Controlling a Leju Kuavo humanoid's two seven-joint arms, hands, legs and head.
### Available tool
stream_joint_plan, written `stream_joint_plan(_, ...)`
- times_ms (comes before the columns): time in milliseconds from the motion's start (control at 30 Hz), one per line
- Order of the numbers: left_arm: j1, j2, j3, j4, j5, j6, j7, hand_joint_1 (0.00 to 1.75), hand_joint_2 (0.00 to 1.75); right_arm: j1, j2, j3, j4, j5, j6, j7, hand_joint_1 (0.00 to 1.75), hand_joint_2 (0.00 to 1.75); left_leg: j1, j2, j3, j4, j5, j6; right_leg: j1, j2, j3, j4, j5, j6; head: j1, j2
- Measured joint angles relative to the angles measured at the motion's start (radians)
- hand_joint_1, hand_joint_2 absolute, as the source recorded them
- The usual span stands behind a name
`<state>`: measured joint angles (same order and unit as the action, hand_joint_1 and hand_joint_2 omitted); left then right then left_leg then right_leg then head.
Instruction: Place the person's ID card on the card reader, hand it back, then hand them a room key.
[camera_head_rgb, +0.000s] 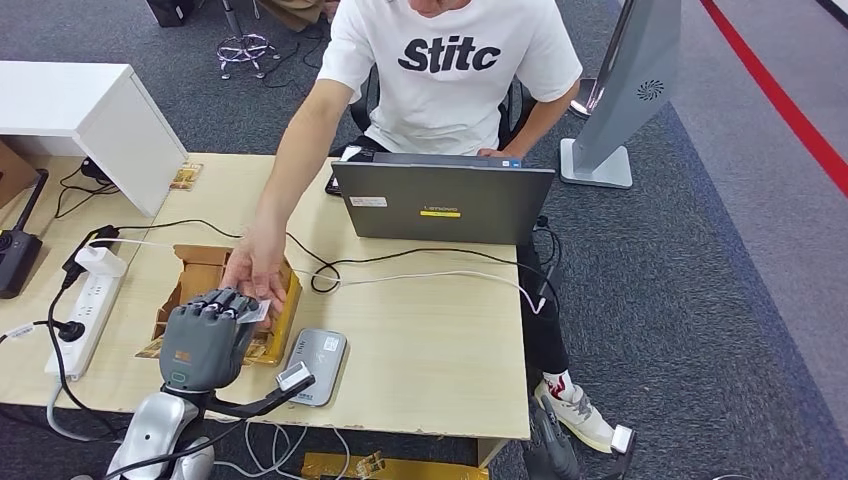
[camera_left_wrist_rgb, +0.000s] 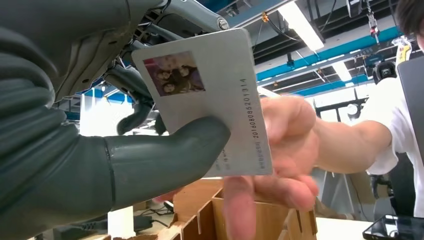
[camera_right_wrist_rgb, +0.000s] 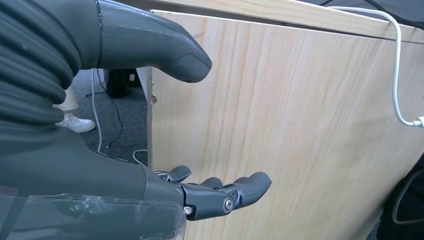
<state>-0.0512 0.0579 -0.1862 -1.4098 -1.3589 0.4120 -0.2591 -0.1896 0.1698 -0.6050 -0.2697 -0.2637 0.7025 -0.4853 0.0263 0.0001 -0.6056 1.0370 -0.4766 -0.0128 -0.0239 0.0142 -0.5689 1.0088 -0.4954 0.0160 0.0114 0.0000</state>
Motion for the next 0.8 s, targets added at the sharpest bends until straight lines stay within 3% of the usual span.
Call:
stream_joint_plan(167,0.042,-0.027,-0.069,-0.002,-0.028,0.001,-0.045,1.75,1.75,0.003,0.0,0.0,0.0,-0.006,0.002,-0.01,0.0,1.75,0.0,0.0,0.0,0.0,0.0,0.0,0.0,0.0,0.0,-0.001,0.0,0.0,0.0,0.0)
stream_joint_plan(433,0.112,-0.082,-0.241,0.072,0.062,0.007,-0.064,1.75,1.75,0.012,-0.002,0.0,0.0,-0.018,0.004,-0.022,0.0,1.75,-0.001,0.0,-0.001,0.0,-0.001,0.002,-0.001,0.0,0.0,-0.002,0.0,0.001,0.0,0.0)
stream_joint_plan(800,0.115,-0.105,-0.312,0.24,0.112,0.016,-0.058,1.75,1.75,0.018,-0.004,0.0,0.0,-0.018,0.013,-0.026,0.0,1.75,-0.001,0.0,-0.001,0.0,-0.001,0.002,-0.001,0.0,0.0,-0.002,0.0,0.001,0.0,0.0)
